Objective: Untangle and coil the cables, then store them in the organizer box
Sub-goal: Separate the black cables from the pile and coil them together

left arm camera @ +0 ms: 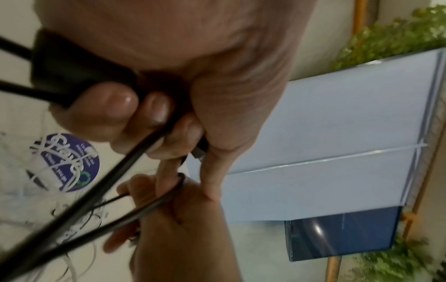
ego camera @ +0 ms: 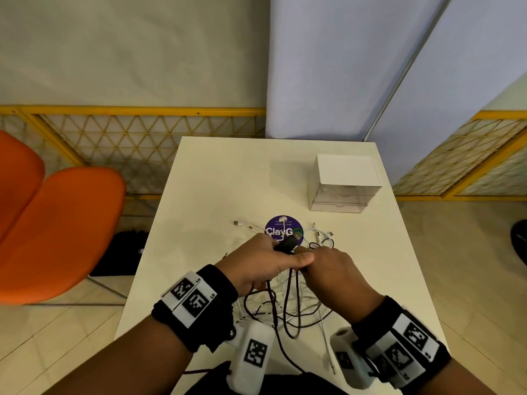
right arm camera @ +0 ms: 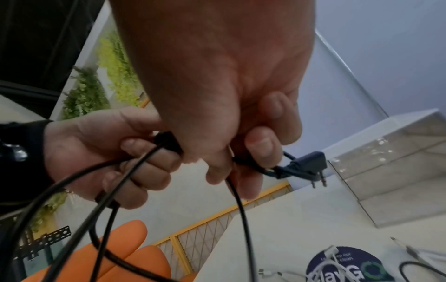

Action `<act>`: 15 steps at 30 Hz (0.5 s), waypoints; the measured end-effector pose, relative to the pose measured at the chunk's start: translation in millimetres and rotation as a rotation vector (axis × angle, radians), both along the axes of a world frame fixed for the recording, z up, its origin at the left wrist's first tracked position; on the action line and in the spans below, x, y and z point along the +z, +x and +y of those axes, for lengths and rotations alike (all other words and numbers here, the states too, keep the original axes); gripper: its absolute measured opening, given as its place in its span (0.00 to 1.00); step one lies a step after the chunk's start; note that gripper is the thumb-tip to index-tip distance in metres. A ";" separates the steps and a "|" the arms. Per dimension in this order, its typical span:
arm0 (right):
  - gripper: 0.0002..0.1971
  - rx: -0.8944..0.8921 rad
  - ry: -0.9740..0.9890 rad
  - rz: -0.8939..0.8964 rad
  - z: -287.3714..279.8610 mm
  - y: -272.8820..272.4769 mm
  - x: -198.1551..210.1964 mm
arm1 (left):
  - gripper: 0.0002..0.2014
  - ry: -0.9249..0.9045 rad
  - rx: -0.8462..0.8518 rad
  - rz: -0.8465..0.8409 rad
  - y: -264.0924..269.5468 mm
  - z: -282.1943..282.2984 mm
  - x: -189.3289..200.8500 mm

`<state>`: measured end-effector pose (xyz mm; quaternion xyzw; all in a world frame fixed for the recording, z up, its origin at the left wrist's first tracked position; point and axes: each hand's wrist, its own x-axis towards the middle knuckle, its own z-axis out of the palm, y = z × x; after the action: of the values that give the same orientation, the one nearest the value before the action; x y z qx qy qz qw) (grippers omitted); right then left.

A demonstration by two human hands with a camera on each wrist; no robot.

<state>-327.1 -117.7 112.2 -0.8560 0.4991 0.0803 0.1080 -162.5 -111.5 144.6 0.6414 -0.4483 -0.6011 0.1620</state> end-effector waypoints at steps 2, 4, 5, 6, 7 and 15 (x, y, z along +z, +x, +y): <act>0.08 -0.021 0.069 -0.037 -1.5 -2.5 -5.7 | 0.10 -0.031 -0.017 -0.015 -1.5 1.9 0.5; 0.08 -0.047 0.085 -0.147 -4.5 -12.1 -12.5 | 0.07 -0.027 0.022 -0.006 2.1 2.5 0.6; 0.09 -0.067 0.077 -0.221 -5.4 -18.7 -15.2 | 0.07 -0.007 0.063 0.016 6.1 2.1 0.7; 0.10 -0.093 0.060 -0.298 -6.0 -26.2 -18.0 | 0.08 0.012 0.102 0.035 10.7 1.1 0.9; 0.10 -0.111 0.034 -0.365 -6.0 -33.3 -19.9 | 0.09 0.023 0.123 0.045 15.4 0.4 1.0; 0.12 -0.202 -0.013 -0.599 2.7 -58.7 -23.1 | 0.15 -0.023 0.008 0.007 36.2 5.1 4.1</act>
<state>-385.8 -115.0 89.1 -0.7883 0.5283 -0.1898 0.2521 -126.3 -106.3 148.8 0.6391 -0.4522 -0.5975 0.1734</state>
